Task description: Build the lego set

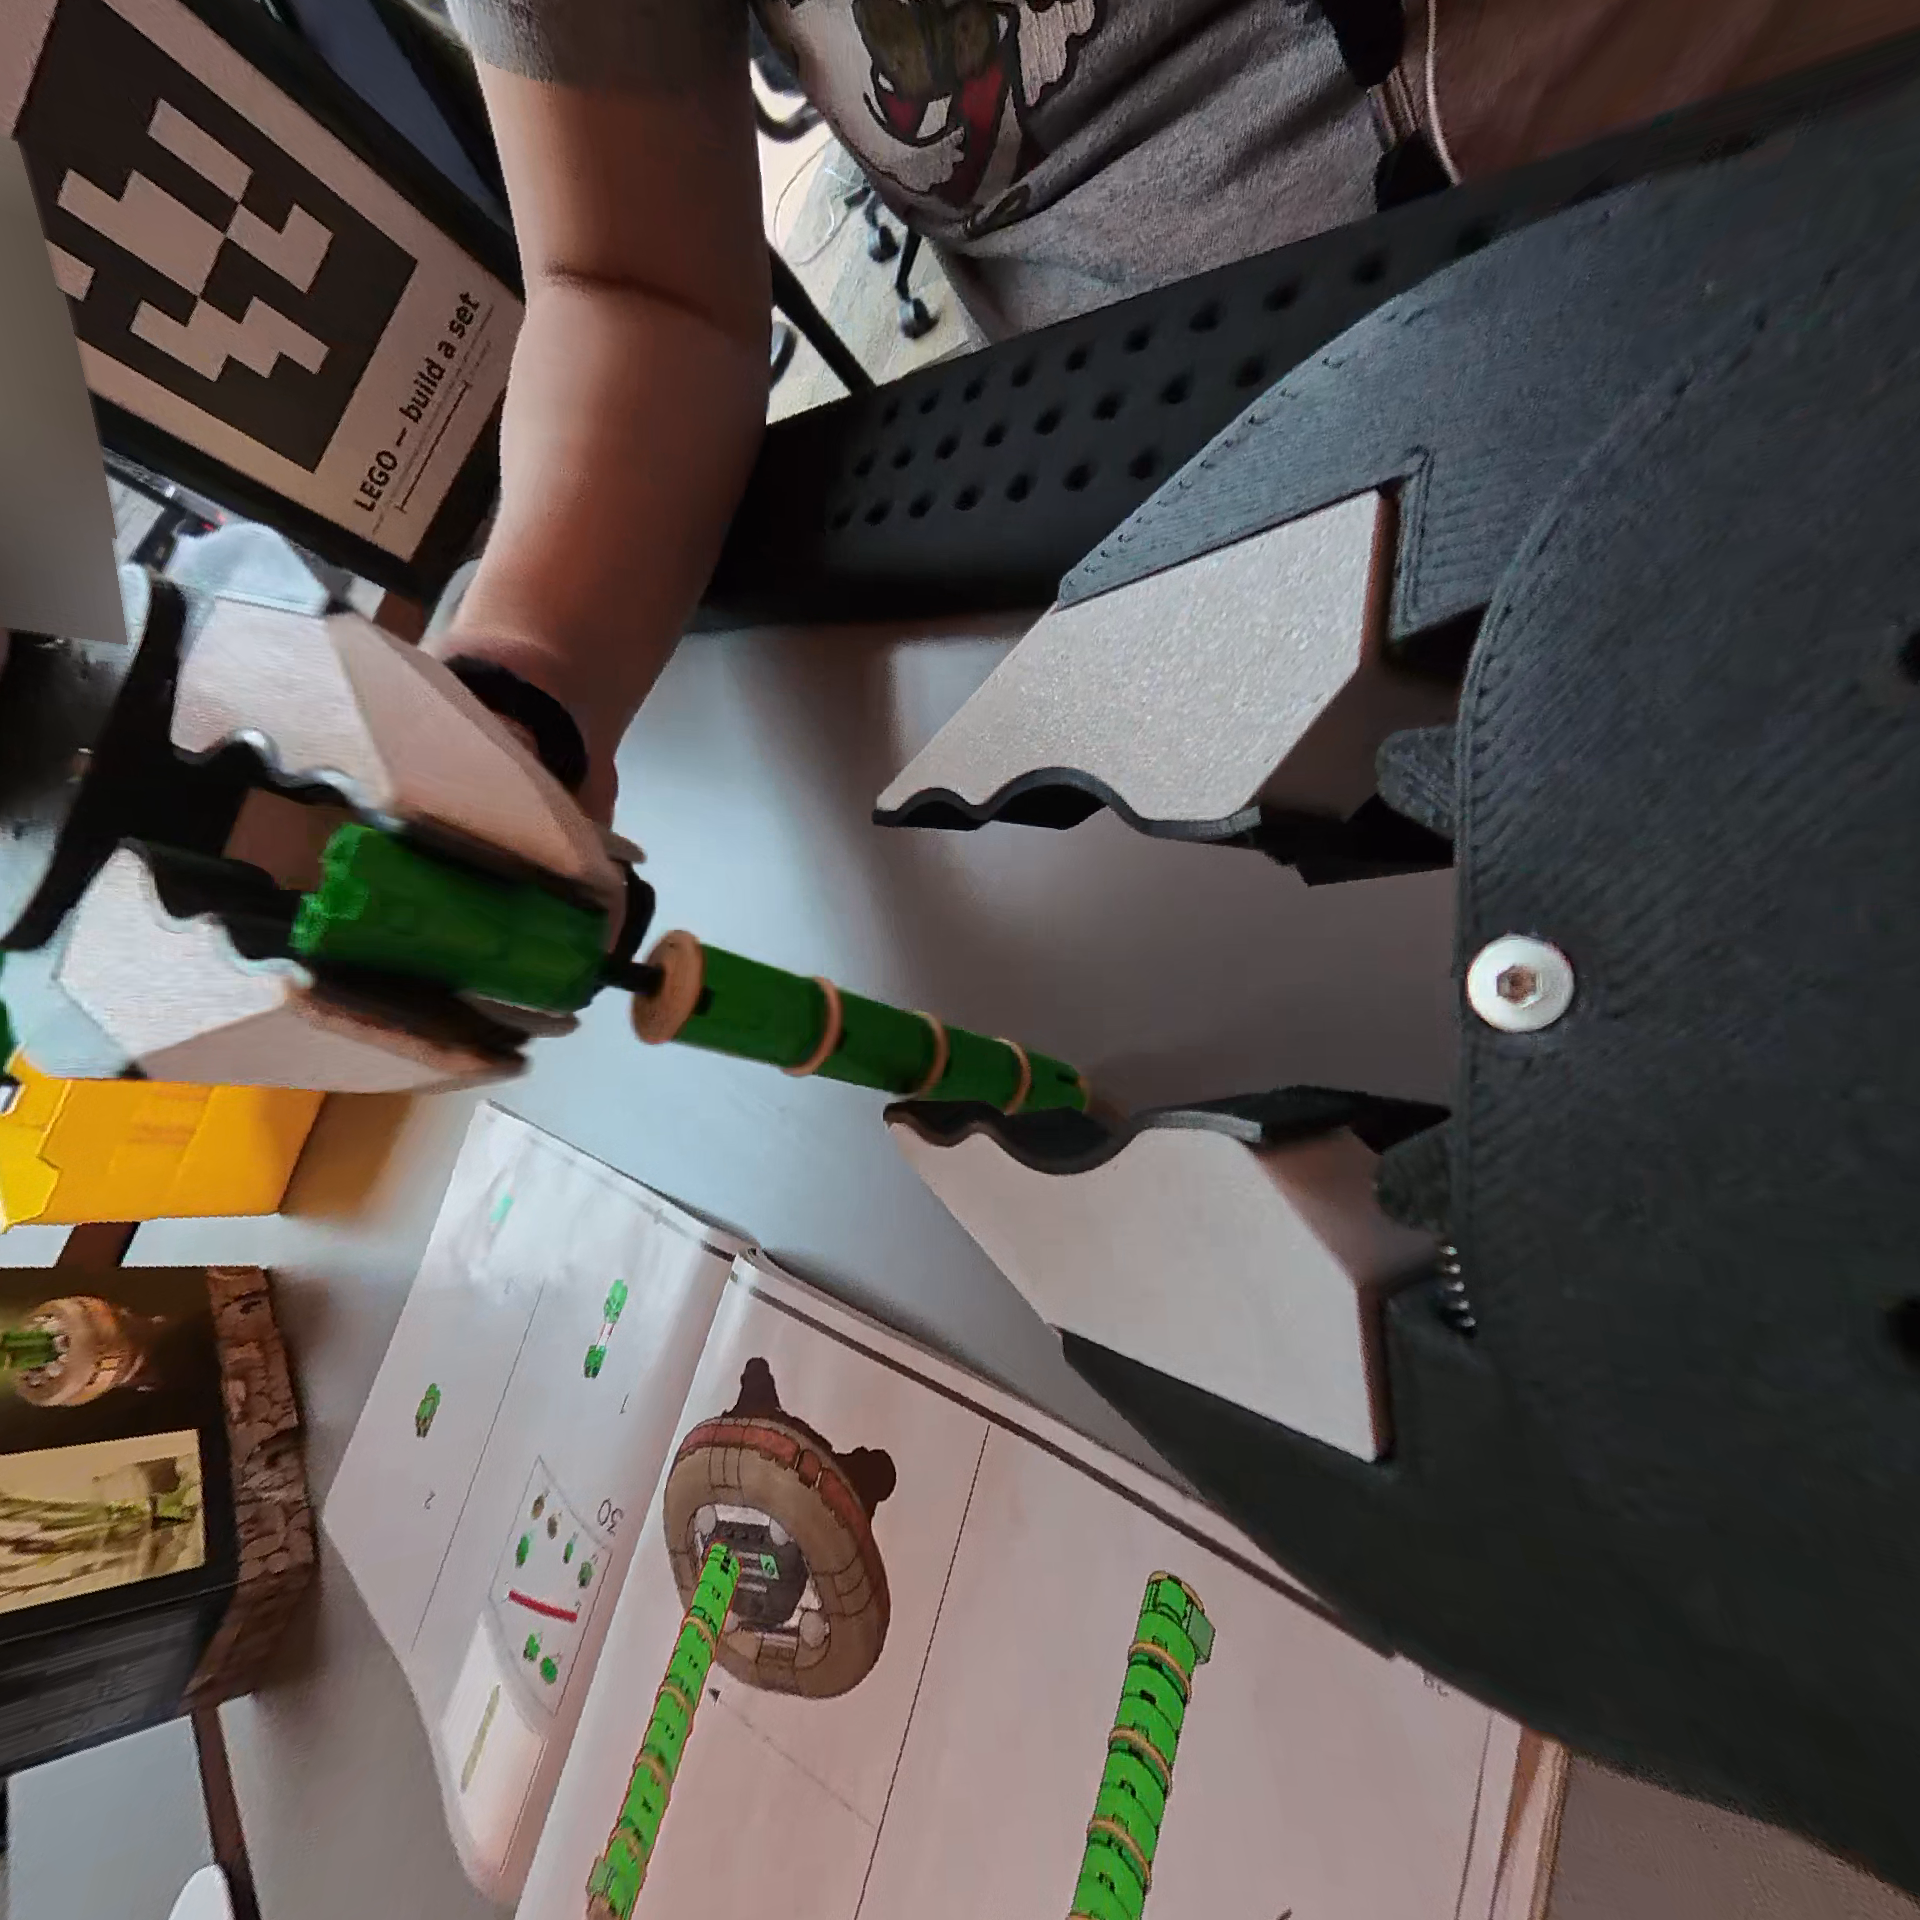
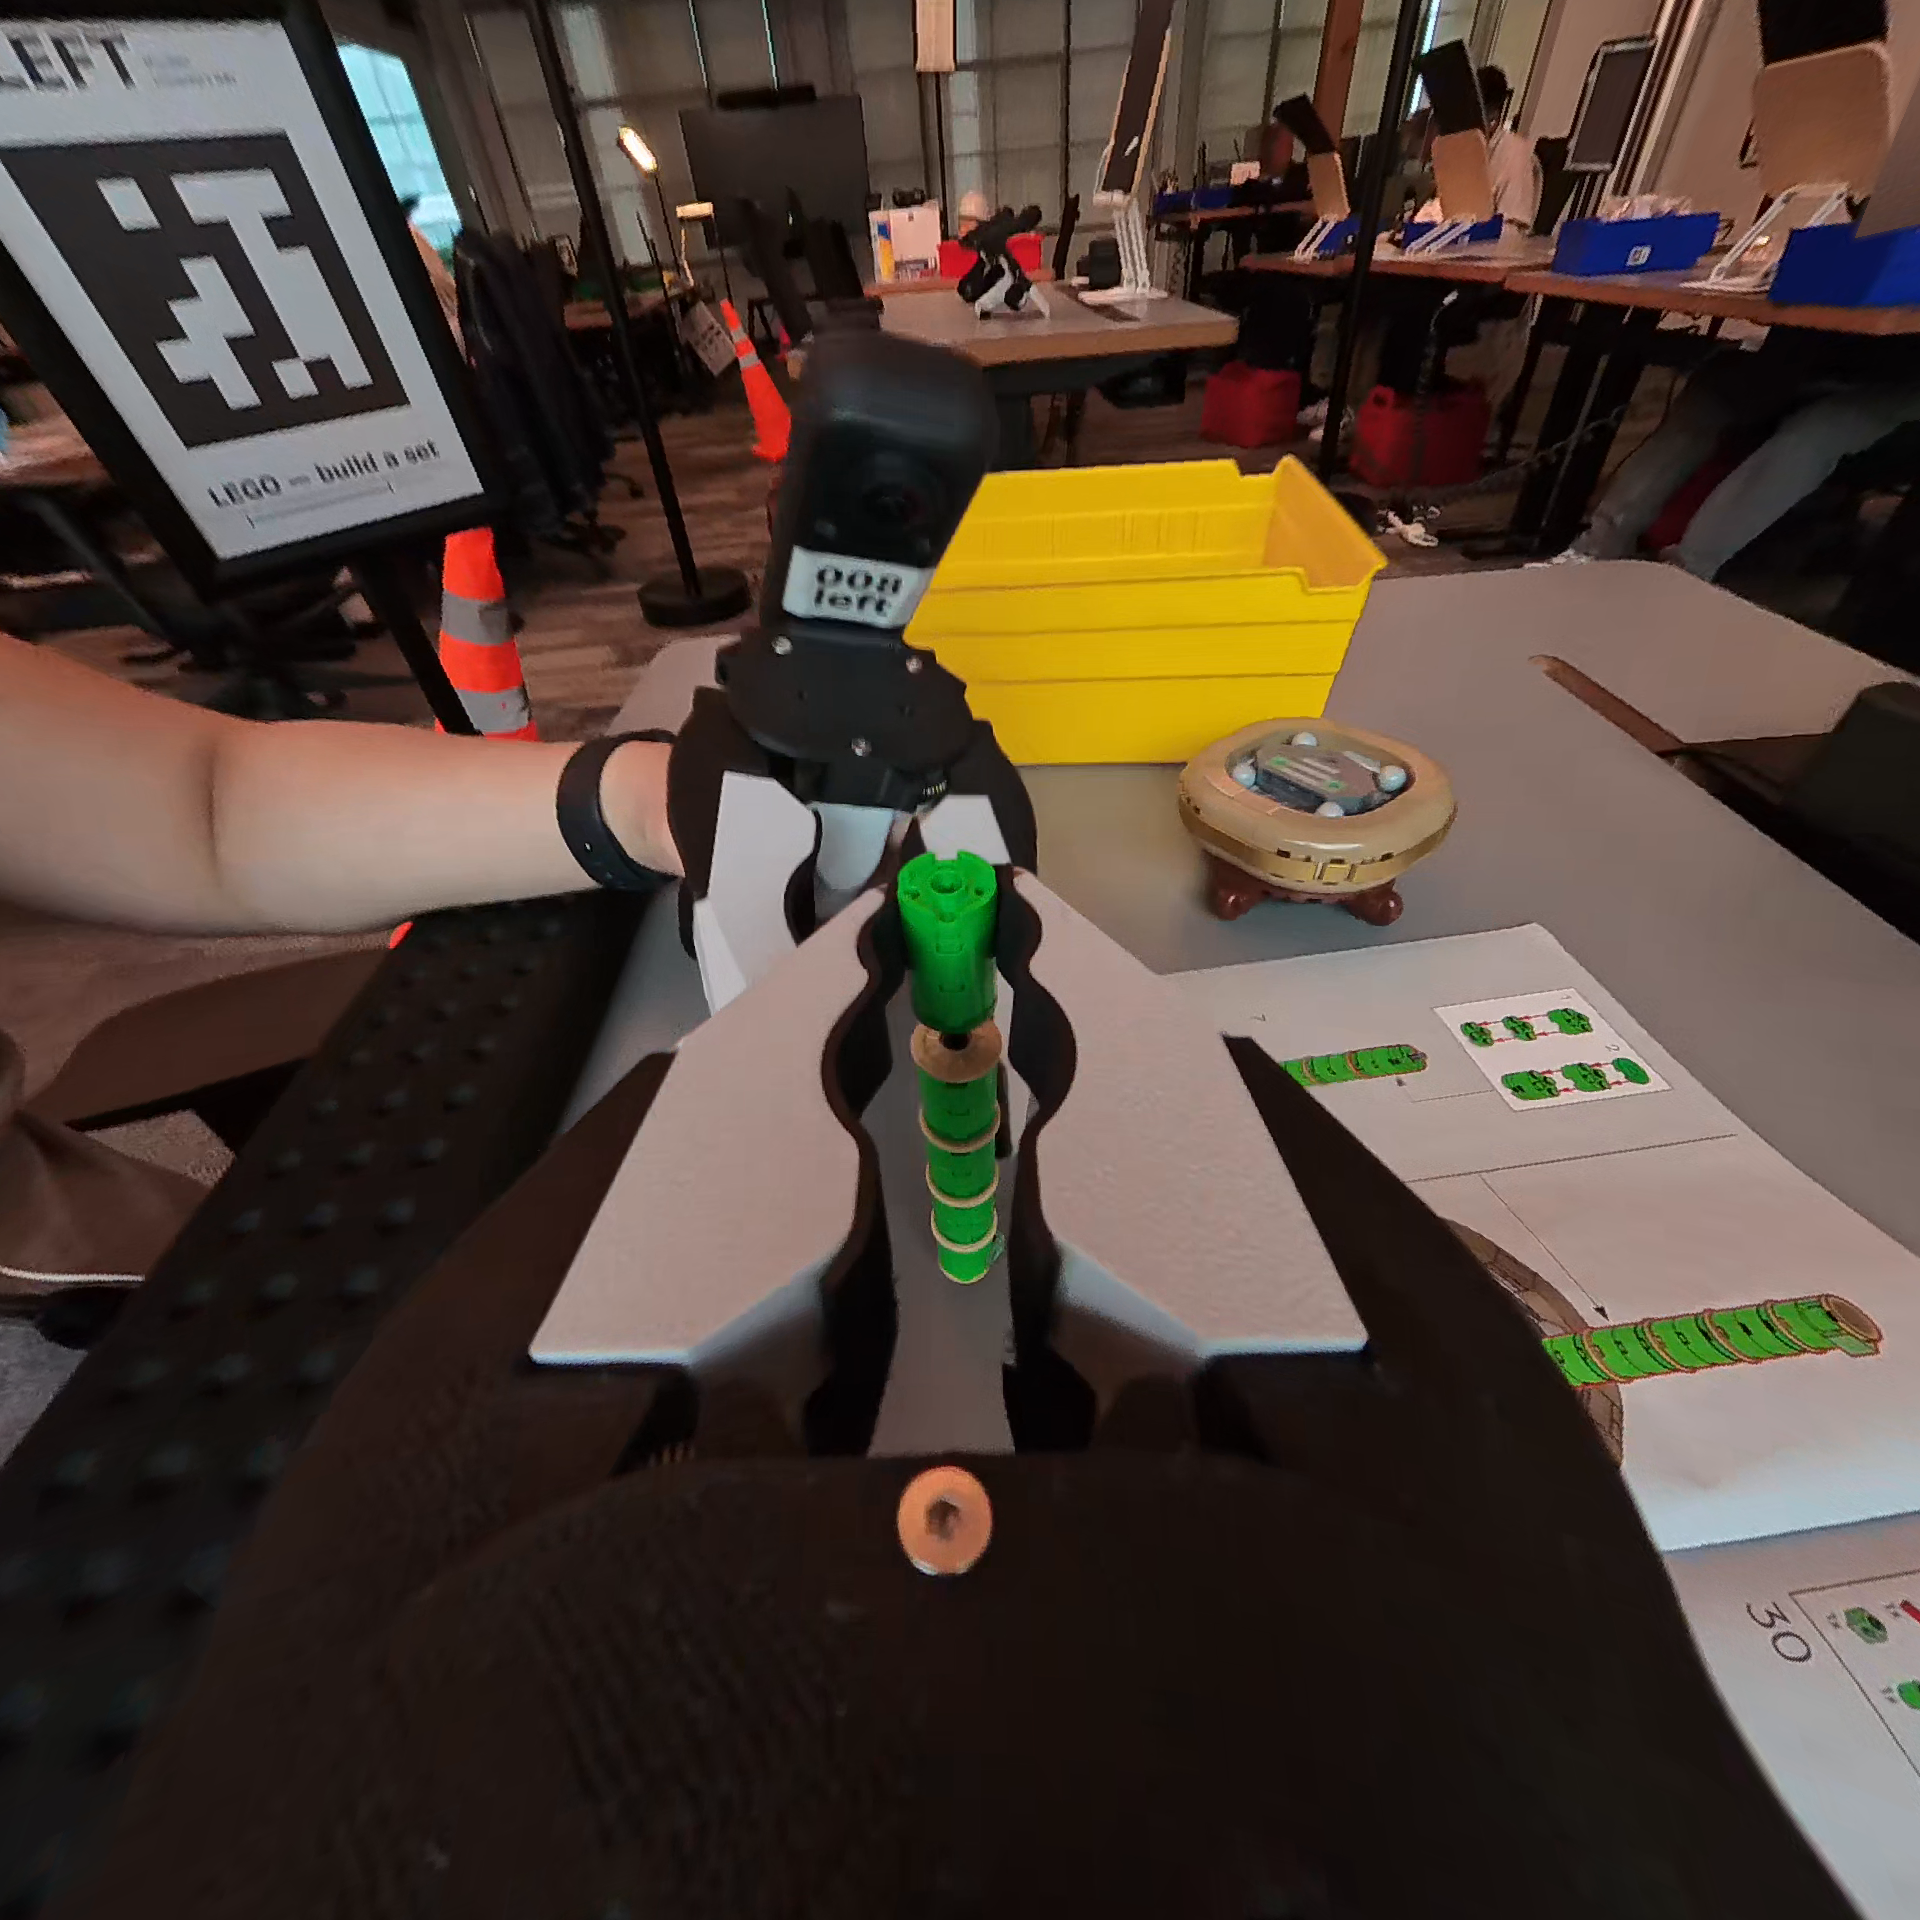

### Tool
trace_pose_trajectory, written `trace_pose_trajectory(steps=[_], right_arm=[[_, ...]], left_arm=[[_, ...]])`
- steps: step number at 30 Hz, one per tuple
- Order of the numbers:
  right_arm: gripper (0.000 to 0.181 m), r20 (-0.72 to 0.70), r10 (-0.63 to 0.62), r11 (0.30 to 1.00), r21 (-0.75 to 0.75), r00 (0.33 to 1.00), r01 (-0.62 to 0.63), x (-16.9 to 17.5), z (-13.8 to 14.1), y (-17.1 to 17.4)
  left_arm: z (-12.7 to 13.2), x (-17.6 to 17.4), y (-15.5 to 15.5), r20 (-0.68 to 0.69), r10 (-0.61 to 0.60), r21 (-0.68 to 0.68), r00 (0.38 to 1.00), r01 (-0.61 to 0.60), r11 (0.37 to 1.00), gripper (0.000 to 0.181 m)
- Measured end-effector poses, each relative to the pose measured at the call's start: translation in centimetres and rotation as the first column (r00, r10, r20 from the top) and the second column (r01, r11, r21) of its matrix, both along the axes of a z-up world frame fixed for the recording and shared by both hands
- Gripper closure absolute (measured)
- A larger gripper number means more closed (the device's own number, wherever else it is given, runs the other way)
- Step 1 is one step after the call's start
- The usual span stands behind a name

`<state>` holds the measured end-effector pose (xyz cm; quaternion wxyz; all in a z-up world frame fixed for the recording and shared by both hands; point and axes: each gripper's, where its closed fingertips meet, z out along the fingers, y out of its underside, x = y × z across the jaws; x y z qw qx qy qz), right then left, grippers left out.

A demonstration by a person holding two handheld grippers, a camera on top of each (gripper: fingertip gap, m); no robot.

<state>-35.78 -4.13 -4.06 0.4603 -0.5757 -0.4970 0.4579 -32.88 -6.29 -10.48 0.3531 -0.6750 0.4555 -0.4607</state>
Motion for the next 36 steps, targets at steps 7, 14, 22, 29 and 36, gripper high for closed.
trace_pose_trajectory(steps=[7,14,22,29,36], right_arm=[[0.162,-0.001,0.019,1.000,-0.023,1.000,-0.019,-0.7,-0.3,-0.1],[0.142,-0.085,0.019,0.995,-0.093,0.996,-0.027,0.7,0.7,0.2],[0.150,-0.128,0.118,0.988,-0.086,0.985,-0.130,1.1,1.0,-1.3],[0.150,-0.125,0.125,0.991,-0.027,0.984,-0.130,1.9,1.5,-1.9],[0.157,-0.108,0.139,0.988,-0.047,0.984,-0.144,1.7,0.9,-1.8]], left_arm=[[1.3,-0.5,0.6,0.047,0.047,0.026,0.998,-0.048,0.998,0.139],[4.2,-1.0,1.2,0.173,0.100,0.064,0.980,-0.112,0.992,0.145],[5.9,-0.9,0.5,0.232,0.086,0.126,0.969,-0.117,0.985,0.147],[6.1,0.0,0.2,0.221,0.080,0.210,0.972,-0.128,0.969,0.155],[5.7,0.5,0.3,0.200,0.074,0.216,0.977,-0.118,0.969,0.154]])
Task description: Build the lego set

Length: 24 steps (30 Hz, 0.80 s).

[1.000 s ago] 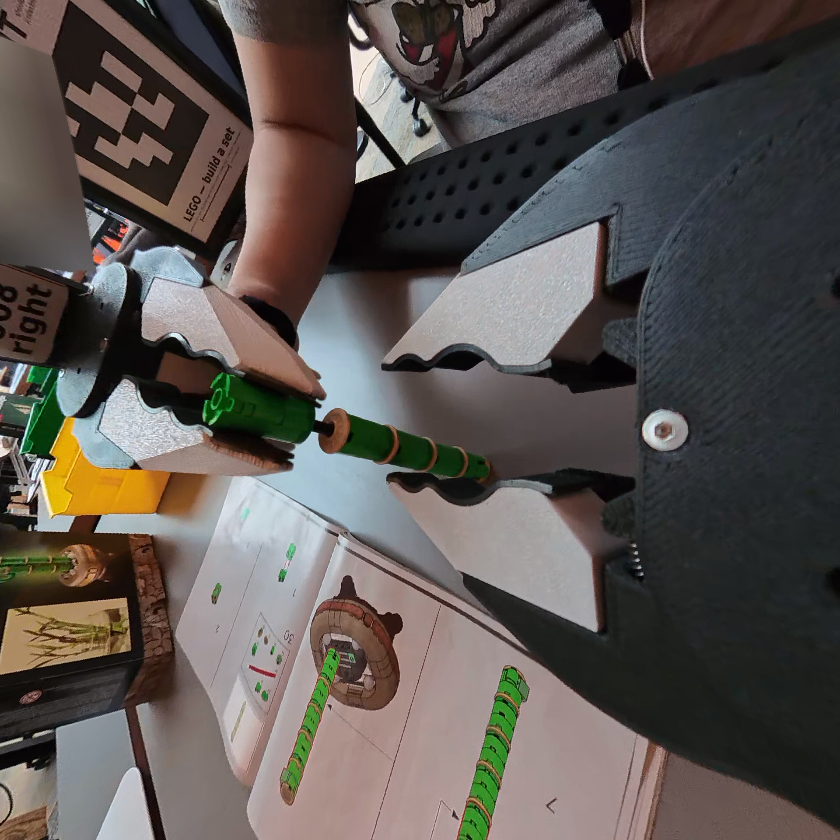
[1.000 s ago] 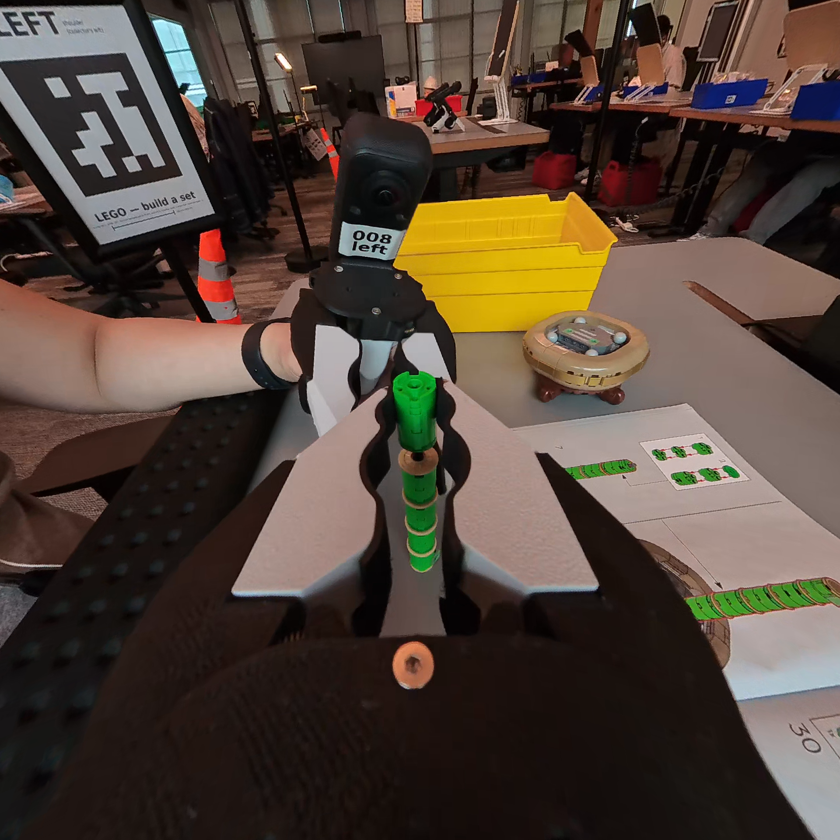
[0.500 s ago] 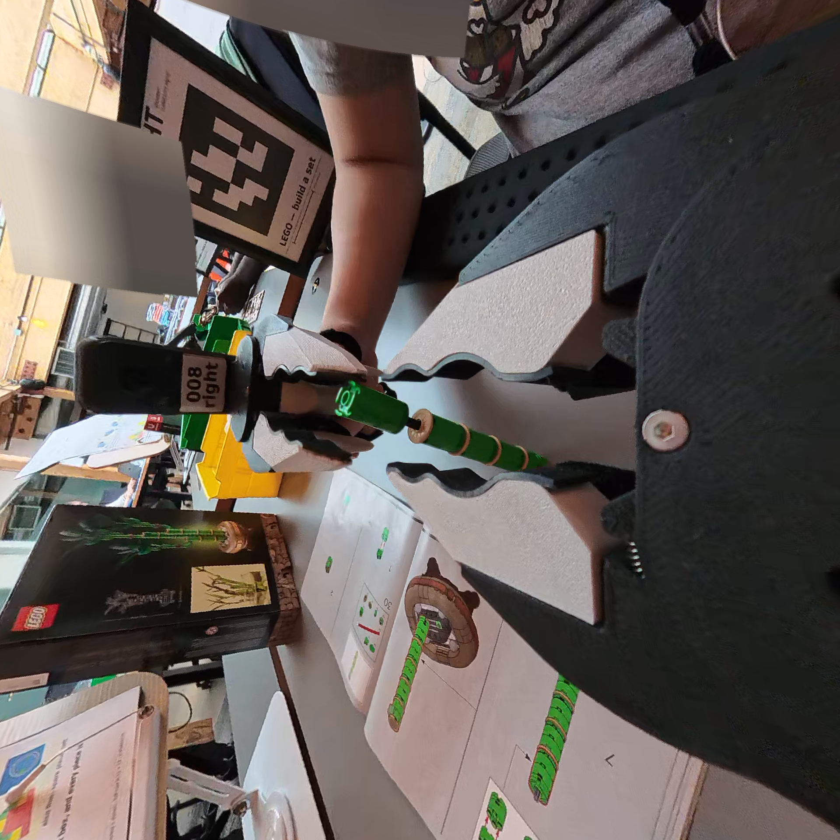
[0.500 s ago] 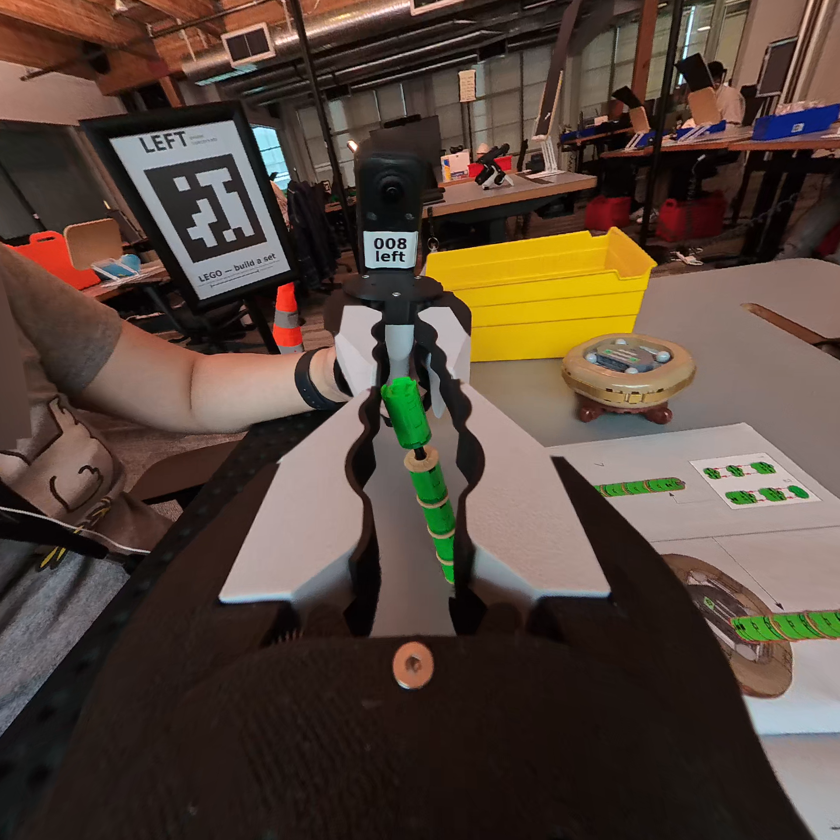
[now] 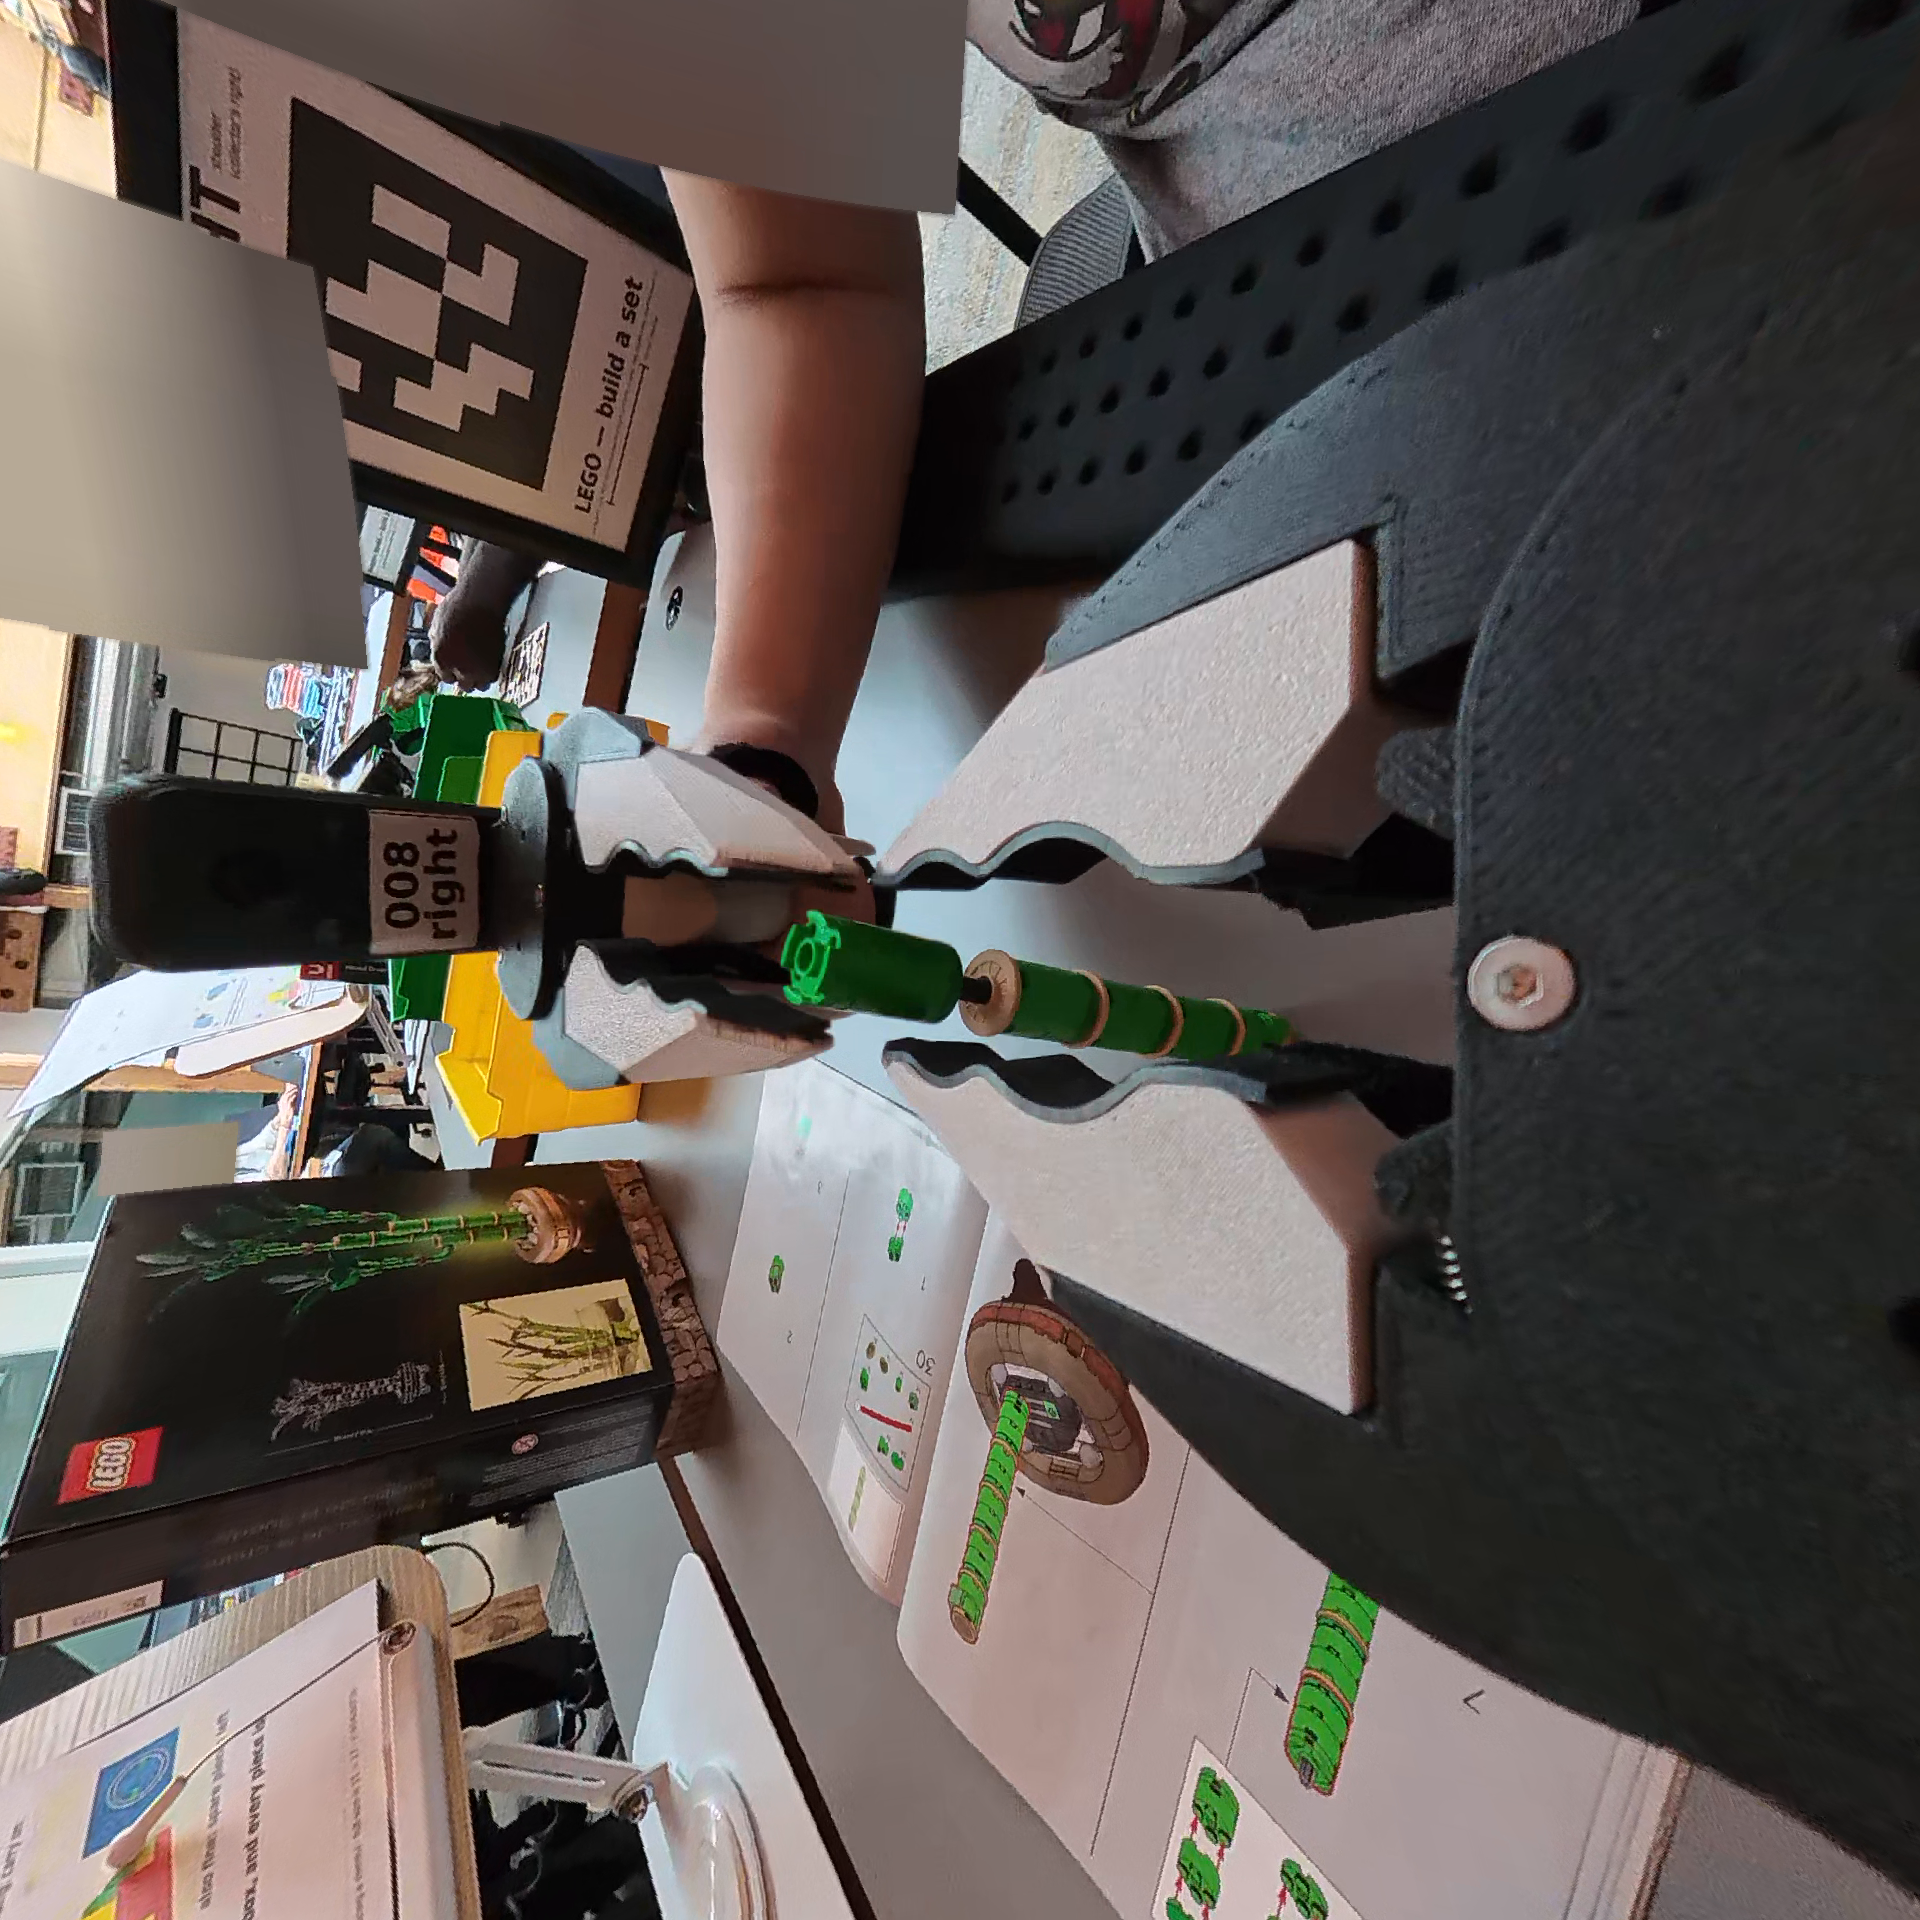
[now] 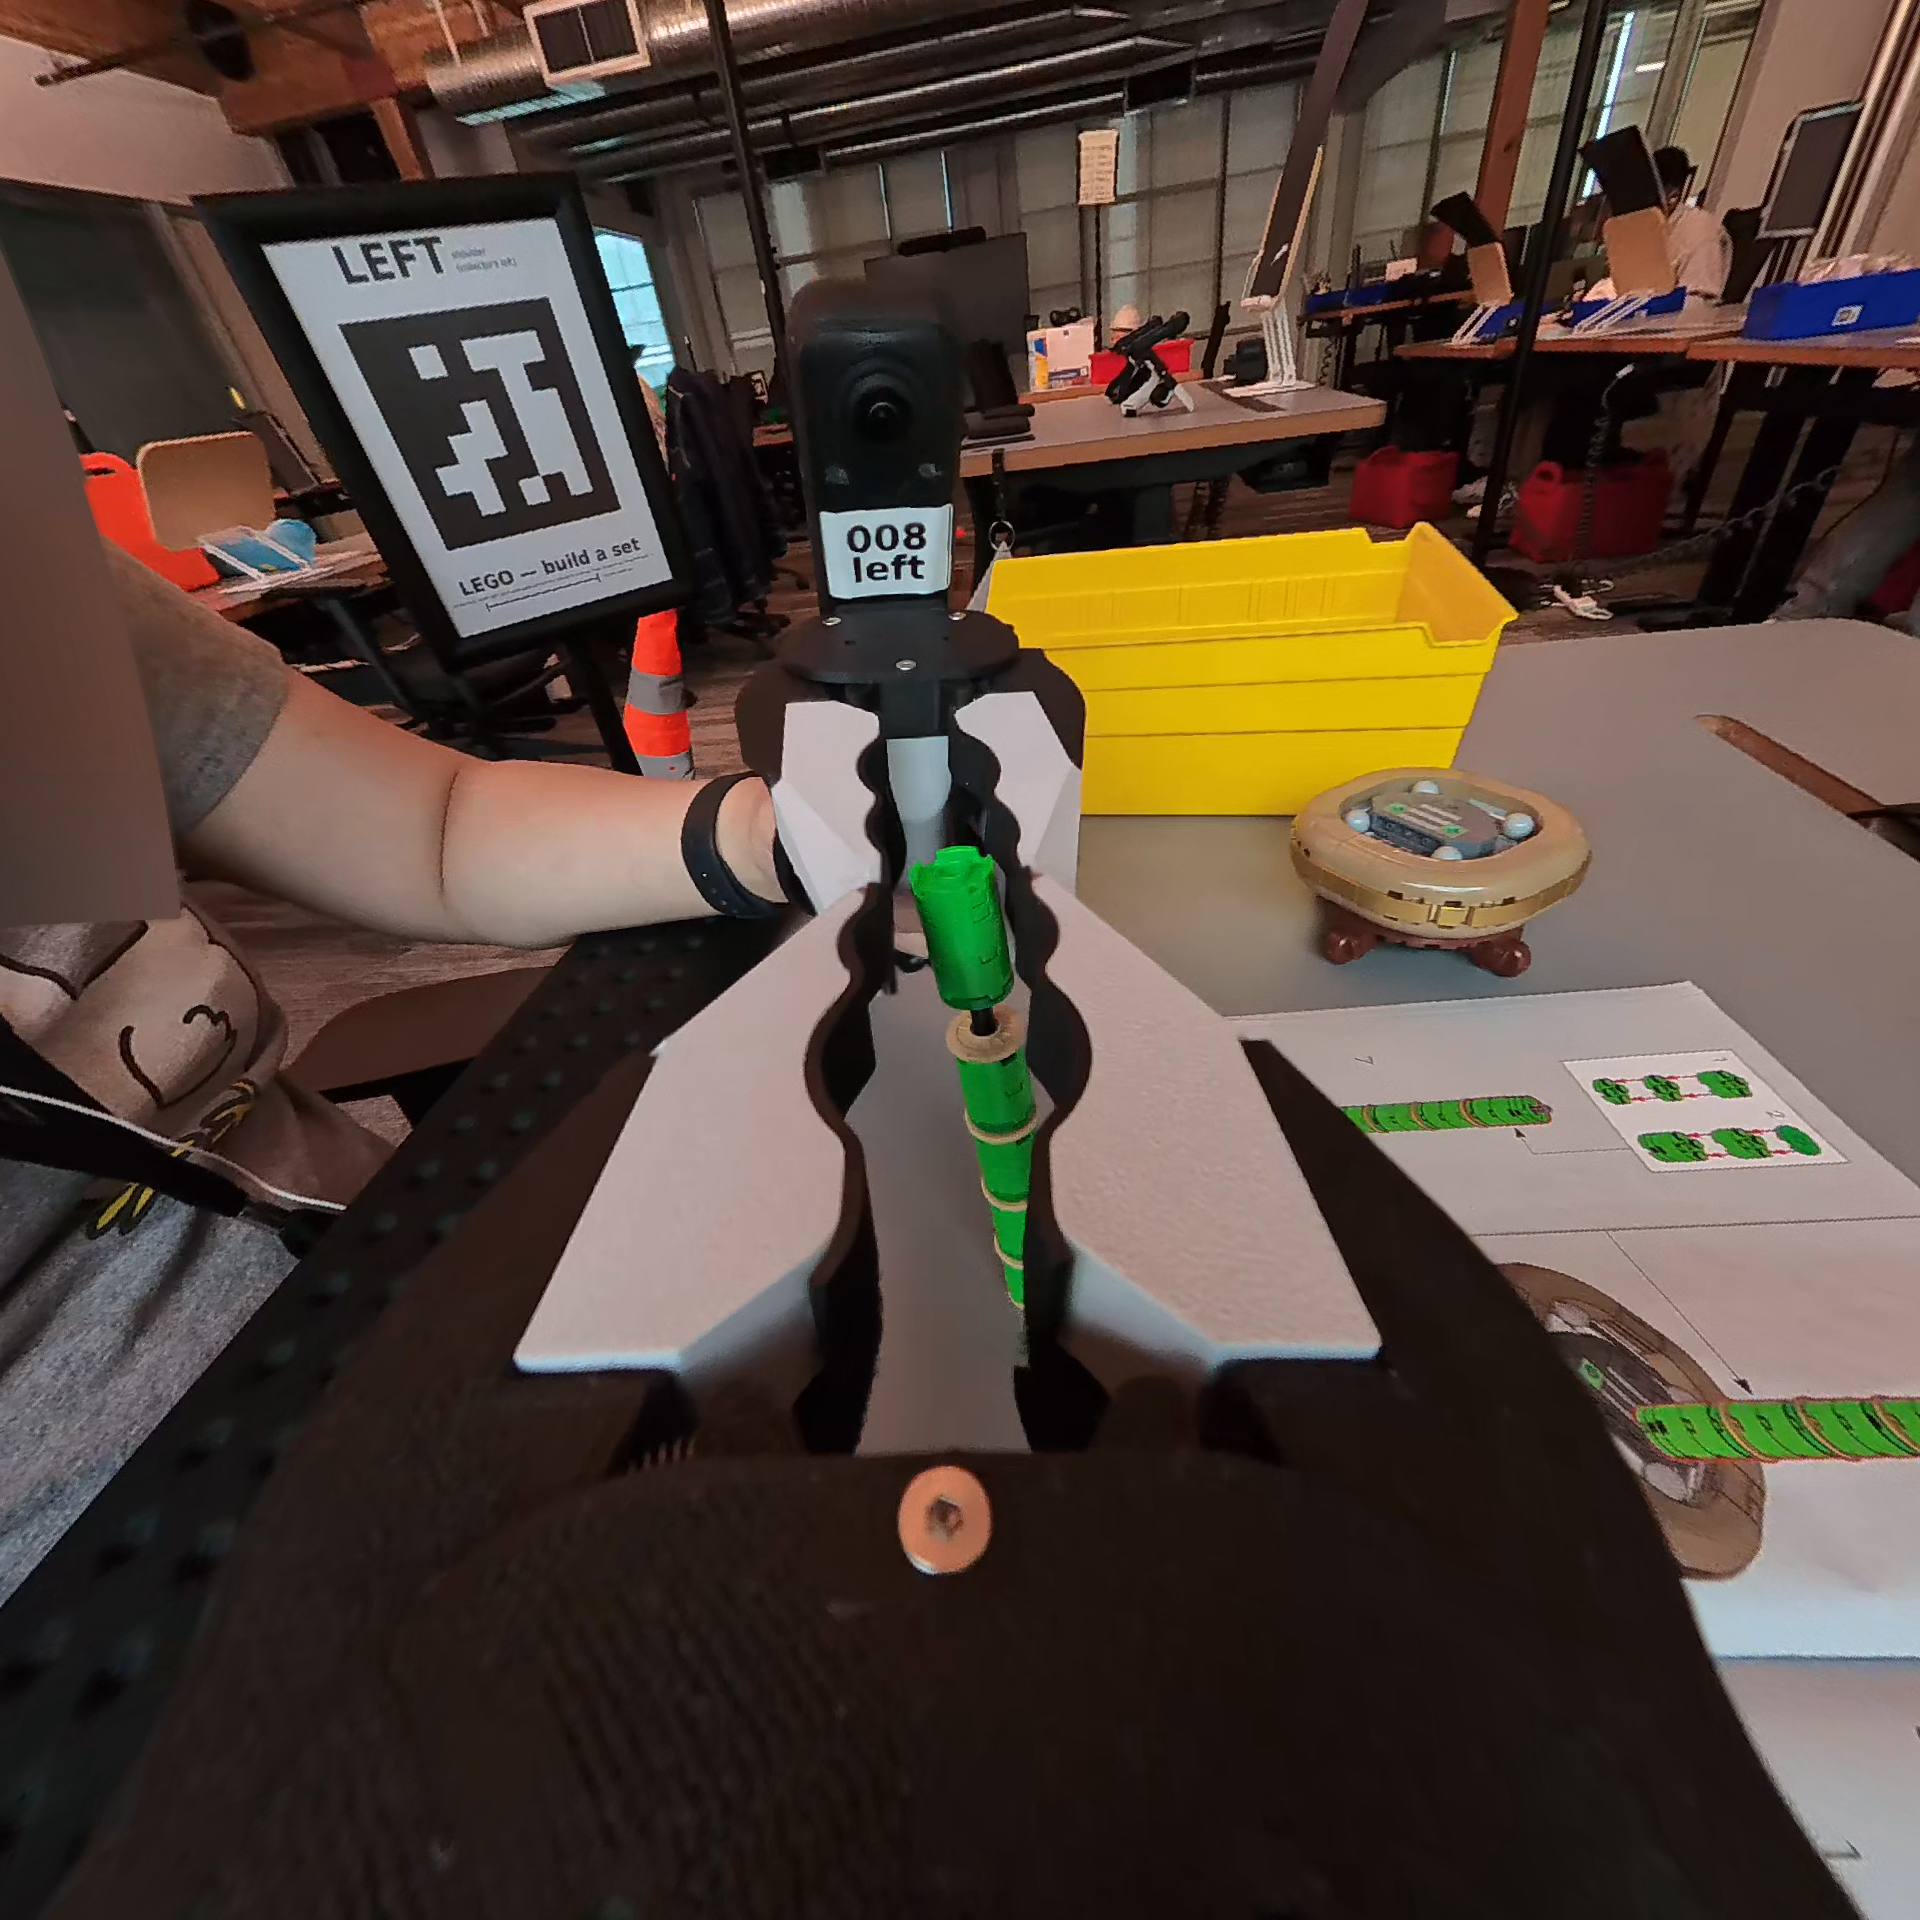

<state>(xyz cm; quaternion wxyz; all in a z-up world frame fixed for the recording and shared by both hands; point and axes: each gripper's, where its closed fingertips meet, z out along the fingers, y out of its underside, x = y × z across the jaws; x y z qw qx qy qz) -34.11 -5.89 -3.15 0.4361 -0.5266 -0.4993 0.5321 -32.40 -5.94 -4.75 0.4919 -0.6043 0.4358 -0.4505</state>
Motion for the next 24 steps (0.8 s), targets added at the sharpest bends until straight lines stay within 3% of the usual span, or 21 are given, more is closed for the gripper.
trace_pose_trajectory(steps=[3,6,24], right_arm=[[0.157,0.006,-0.005,1.000,-0.003,1.000,0.005,-0.29,-0.18,0.07],[0.165,-0.005,0.015,1.000,-0.019,1.000,-0.015,-0.36,-0.18,-0.15],[0.165,0.013,0.016,0.999,-0.050,1.000,-0.015,-0.57,-0.27,-0.06]], left_arm=[[-0.14,0.21,0.01,-0.010,-0.005,0.011,1.000,0.005,1.000,0.164],[-0.18,0.26,0.08,-0.021,0.007,0.035,1.000,-0.006,0.999,0.165],[-0.30,0.28,0.08,-0.038,0.003,0.065,0.999,-0.001,0.998,0.165]])
